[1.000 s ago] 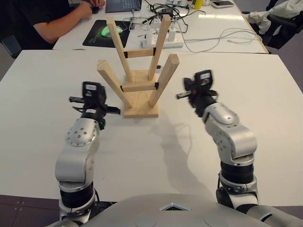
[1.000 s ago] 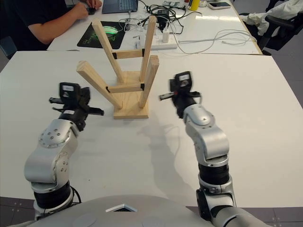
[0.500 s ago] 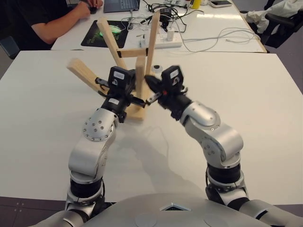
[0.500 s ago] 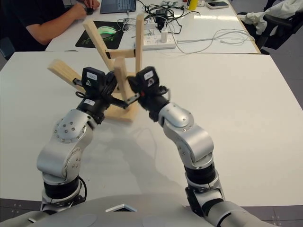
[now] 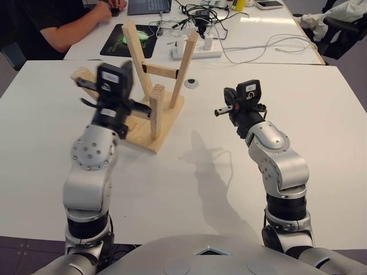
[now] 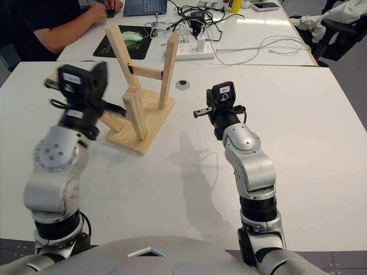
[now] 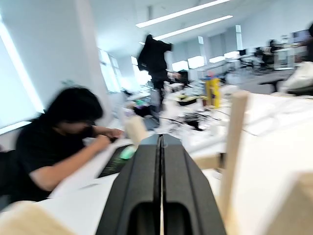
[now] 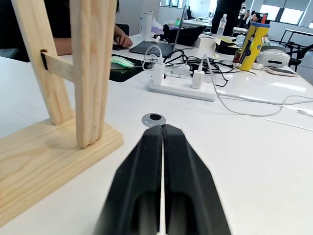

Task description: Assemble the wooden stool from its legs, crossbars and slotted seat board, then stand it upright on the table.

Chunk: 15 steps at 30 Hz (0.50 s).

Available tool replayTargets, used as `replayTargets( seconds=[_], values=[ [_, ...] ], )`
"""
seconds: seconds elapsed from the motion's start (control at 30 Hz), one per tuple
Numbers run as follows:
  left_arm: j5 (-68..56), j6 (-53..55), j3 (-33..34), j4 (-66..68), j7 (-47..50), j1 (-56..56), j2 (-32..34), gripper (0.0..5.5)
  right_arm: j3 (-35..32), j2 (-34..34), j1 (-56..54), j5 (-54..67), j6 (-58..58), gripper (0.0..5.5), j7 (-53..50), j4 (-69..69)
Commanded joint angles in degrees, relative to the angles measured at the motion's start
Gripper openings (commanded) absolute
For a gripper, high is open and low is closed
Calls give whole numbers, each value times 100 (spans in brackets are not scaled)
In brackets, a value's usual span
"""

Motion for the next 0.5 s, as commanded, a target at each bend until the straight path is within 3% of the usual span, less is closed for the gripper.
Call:
replayTargets(
  seconds=[0.03,0.27,0.5],
  values=[
    [-195,515,-753,384,-337,-94,-67,0,-35,115,-253,-29,-87,2,1,132],
    [107,815,-966,794,-134,-581,-117,0,75,178,-380,-46,-36,2,106,96],
    [519,-292,-388,451,166,-1131,-39,0,-45,95,-177,-22,13,2,171,-36]
  ],
)
